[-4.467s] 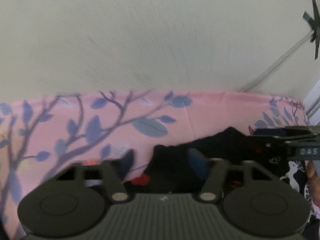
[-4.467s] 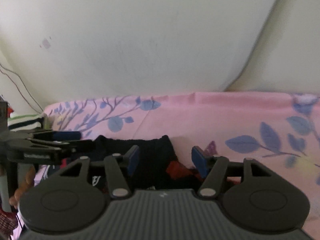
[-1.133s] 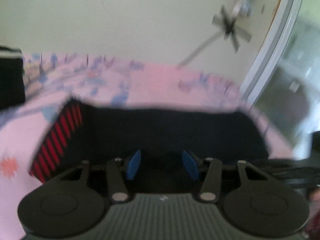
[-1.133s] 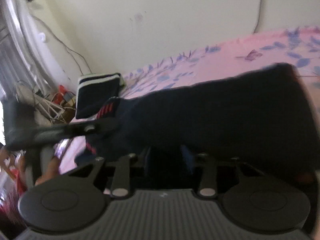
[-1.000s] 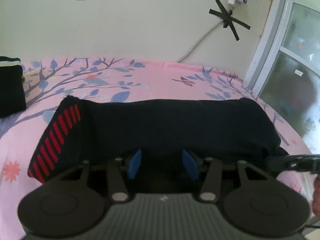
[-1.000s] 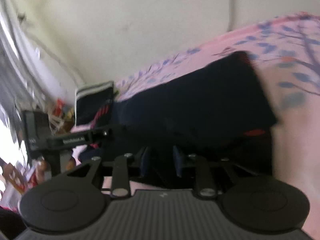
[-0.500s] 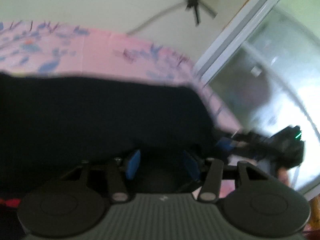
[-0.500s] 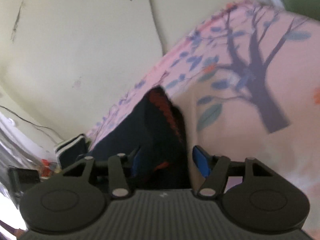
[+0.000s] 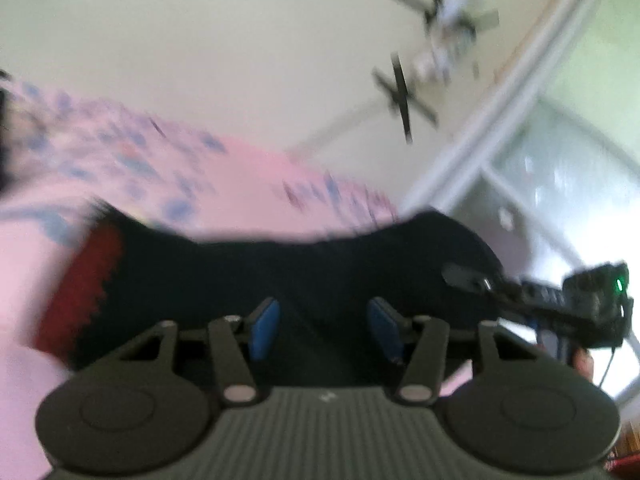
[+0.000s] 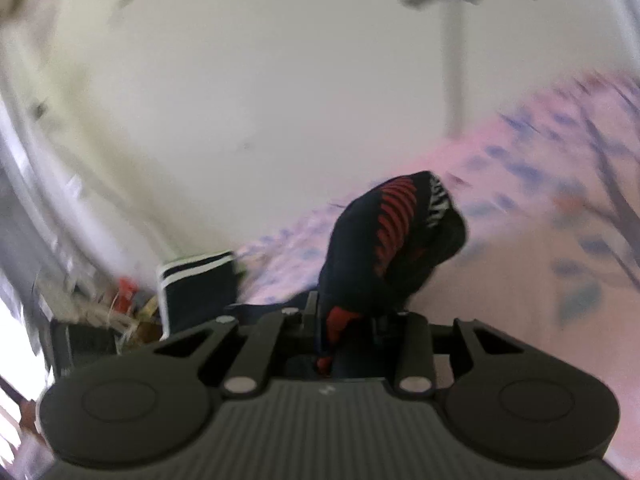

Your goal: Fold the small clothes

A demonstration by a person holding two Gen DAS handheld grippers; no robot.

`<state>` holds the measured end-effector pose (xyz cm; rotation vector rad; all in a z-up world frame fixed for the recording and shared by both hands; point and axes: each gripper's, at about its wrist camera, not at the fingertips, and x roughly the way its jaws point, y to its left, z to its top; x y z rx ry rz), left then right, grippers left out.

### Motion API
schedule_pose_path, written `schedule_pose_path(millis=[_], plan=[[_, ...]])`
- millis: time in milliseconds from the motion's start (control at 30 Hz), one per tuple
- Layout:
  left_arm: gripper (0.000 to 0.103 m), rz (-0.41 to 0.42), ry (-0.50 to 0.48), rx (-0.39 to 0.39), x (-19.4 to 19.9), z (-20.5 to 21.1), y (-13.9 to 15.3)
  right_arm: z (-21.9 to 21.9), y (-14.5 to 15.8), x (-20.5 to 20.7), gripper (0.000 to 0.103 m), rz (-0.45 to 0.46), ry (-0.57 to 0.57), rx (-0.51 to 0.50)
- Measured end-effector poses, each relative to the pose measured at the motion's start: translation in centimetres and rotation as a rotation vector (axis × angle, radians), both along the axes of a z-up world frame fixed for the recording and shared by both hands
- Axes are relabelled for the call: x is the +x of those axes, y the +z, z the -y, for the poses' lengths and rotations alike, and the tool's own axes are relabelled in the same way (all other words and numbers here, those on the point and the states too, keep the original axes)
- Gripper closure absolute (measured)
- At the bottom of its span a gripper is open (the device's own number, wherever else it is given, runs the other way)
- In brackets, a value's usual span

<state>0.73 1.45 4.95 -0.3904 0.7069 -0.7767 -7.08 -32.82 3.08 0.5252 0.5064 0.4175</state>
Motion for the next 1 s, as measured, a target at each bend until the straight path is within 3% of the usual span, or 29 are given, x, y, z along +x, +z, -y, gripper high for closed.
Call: schedule_pose_path(millis=[200,367,467,533,600,700,767,833,1000], plan=[[0.041,0.064,0.229,-0.115,-1.8,-9.2,1.8,-9.5,2.6,3.2,0.073,0.056,0.186,-0.125],[0.037,0.035,0.309,-0.144,-2.5,-12.5,0.9,-18.8,0.7,6.8,0.070,0.012,0.327,-0.287],[0.029,0.006,0.316,-0.152,-2.2,-12.4,0.0,-23.0,-3.3,9.1,0.061,-0.098,0.400,-0.375],[0.028,0.000,0.299,-0.148,-2.0,-12.4,-0.2,-24.3,-3.7,8.0,0.034,0.004,0.450,-0.430],[0.022,0.005,0.288,-0.136,-1.7,-11.9,-0.2,-24.2,-3.1,6.9,0.027,0.030,0.512,-0.417],[0.020,0.010,0.272,-0.116,-1.1,-10.8,-0.1,-21.6,-1.8,5.6,0.035,0.061,0.528,-0.363],[0.020,0.015,0.262,-0.090,-0.9,-10.0,-0.2,-19.0,-0.4,4.7,0.037,0.103,0.486,-0.346],[0.020,0.020,0.257,-0.050,-0.5,-9.0,-0.4,-16.7,0.8,4.5,0.047,0.132,0.420,-0.337],[0.022,0.019,0.274,0.070,0.7,-6.3,-1.5,-14.1,3.0,7.3,0.057,0.138,0.288,-0.301]])
